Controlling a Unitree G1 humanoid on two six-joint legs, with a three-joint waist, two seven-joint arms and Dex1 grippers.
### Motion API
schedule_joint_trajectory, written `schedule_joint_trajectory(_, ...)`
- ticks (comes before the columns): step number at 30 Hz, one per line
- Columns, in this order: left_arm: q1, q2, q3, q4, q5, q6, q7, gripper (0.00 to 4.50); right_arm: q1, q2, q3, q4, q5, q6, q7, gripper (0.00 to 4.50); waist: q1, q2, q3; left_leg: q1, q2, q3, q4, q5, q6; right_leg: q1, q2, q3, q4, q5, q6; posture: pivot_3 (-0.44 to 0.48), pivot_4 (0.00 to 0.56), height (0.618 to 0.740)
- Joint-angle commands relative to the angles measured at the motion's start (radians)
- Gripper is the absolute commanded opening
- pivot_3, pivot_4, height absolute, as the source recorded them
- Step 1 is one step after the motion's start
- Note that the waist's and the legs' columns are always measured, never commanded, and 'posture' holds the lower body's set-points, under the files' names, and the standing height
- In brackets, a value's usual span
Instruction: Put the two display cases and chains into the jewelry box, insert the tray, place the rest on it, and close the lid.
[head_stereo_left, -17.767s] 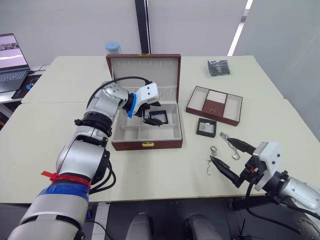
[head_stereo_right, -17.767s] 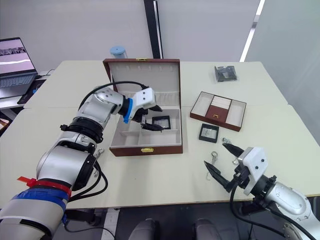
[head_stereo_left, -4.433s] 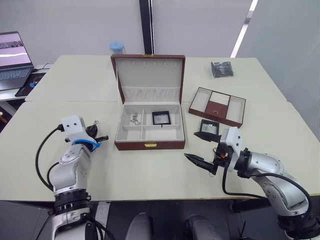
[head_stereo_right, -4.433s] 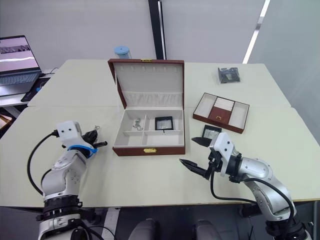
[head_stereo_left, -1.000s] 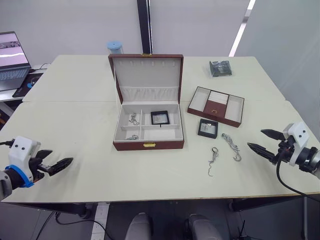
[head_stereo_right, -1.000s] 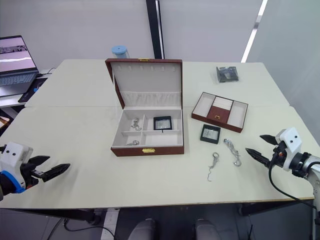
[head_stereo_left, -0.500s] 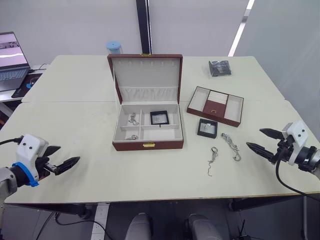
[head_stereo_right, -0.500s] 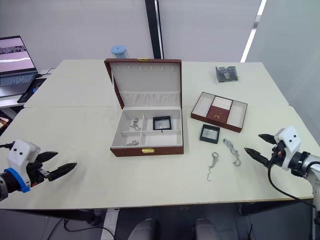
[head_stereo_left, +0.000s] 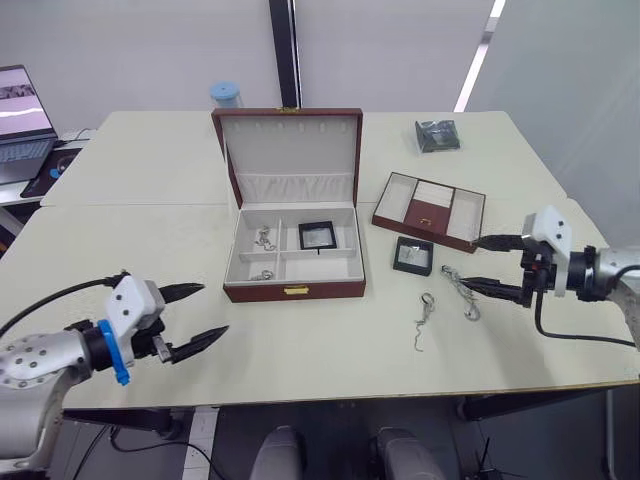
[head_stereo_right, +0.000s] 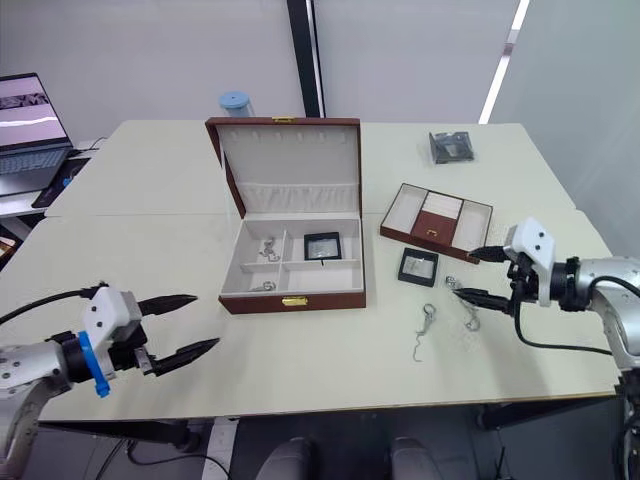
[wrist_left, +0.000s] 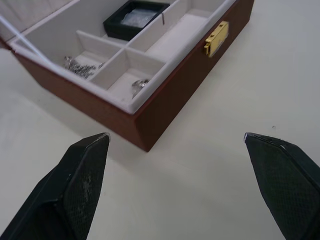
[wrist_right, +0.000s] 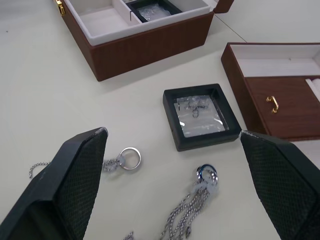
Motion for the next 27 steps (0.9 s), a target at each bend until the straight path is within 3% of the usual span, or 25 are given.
schedule_joint_trajectory(1,-0.016,-0.037,-0.056,-0.06,-0.01,-0.072,-0.013,4.46,-0.082,0.015,0.063,0.027,-0.038,0.014,0.022,4.5,0.0,0.0,0.0,0.0,0.0,0.0,0.0,0.0,0.0,0.0,0.0,0.0,0.0,0.0,0.0,0.0,0.15,0.74)
schedule_joint_trajectory(11,-0.009,-0.156,-0.189,-0.099,-0.03,-0.184,-0.028,4.46,-0.188,0.164,0.265,0.134,-0.217,-0.039,-0.027,4.5,-0.001,0.0,0.0,0.0,0.0,0.0,0.0,0.0,0.0,0.0,0.0,0.0,0.0,0.0,0.0,0.0,0.15,0.74)
schedule_joint_trajectory(18,0.001,-0.175,-0.219,-0.087,-0.053,-0.238,-0.061,4.46,-0.232,0.261,0.285,0.26,-0.298,-0.132,-0.084,4.5,0.0,0.0,0.0,0.0,0.0,-0.001,0.001,0.0,0.0,0.0,0.001,0.0,0.001,0.0,0.0,0.0,0.15,0.74)
schedule_joint_trajectory(26,0.027,-0.169,-0.224,-0.085,-0.06,-0.254,-0.072,4.46,-0.232,0.29,0.284,0.3,-0.334,-0.154,-0.085,4.5,0.0,0.0,0.0,0.0,0.0,-0.001,0.0,0.0,0.0,0.0,0.001,0.0,0.001,0.0,0.0,0.0,0.15,0.74)
schedule_joint_trajectory(27,0.029,-0.17,-0.224,-0.084,-0.06,-0.255,-0.073,4.49,-0.231,0.292,0.283,0.302,-0.336,-0.154,-0.086,4.31,0.0,0.0,0.0,0.0,0.0,-0.001,0.0,0.0,0.0,0.0,0.001,0.0,0.001,0.0,0.0,0.0,0.15,0.74)
